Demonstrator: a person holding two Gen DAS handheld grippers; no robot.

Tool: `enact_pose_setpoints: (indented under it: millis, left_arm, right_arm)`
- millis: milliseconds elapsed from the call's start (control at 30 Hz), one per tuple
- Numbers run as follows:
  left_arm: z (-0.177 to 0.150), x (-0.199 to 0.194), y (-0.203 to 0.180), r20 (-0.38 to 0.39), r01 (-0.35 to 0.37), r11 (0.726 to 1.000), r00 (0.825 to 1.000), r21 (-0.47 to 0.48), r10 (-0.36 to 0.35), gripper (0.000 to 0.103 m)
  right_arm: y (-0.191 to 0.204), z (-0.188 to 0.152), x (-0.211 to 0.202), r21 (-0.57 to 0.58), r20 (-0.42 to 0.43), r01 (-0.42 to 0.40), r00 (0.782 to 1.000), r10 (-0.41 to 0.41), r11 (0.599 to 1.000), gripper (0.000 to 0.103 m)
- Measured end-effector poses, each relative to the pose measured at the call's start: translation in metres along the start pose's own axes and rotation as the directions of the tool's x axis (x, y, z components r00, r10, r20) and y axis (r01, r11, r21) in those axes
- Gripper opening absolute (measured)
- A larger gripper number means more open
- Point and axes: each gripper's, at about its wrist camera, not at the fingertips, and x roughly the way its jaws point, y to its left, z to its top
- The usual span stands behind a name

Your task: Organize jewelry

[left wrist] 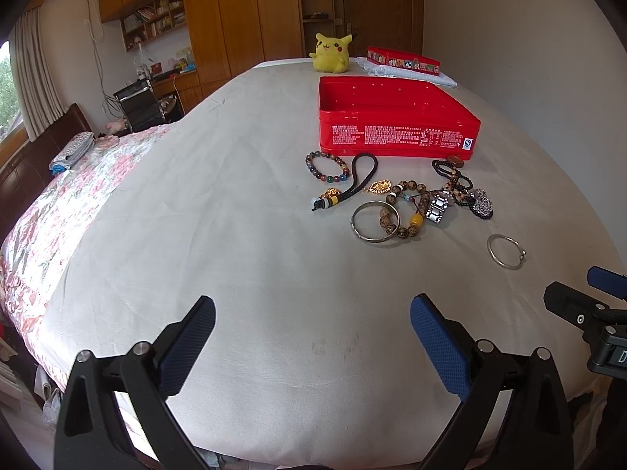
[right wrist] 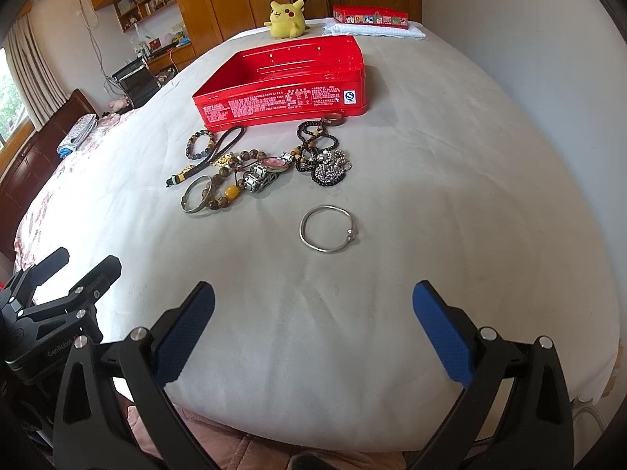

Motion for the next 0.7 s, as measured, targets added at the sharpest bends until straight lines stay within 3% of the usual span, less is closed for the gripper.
enact_pose_setpoints:
  millis: [467, 700]
  left_arm:
    - [-0.007, 0.008, 0.006, -0.004, 0.007, 1.0, 1.0, -0.001, -0.007, 0.099]
    - [0.002, 0.037, 0.03, -0.044, 0.109, 0.991, 0.993, -0.078, -0.113, 0.099]
  right_arm:
    - [-0.001, 0.003, 0.003, -0.002, -0.01, -0.013, 1.0, 0.013, 1.0, 0.1]
    - [-0.01, 0.015, 0.012, 0.01, -0.039, -0.102, 0.994, 0.102, 0.995, 0.1]
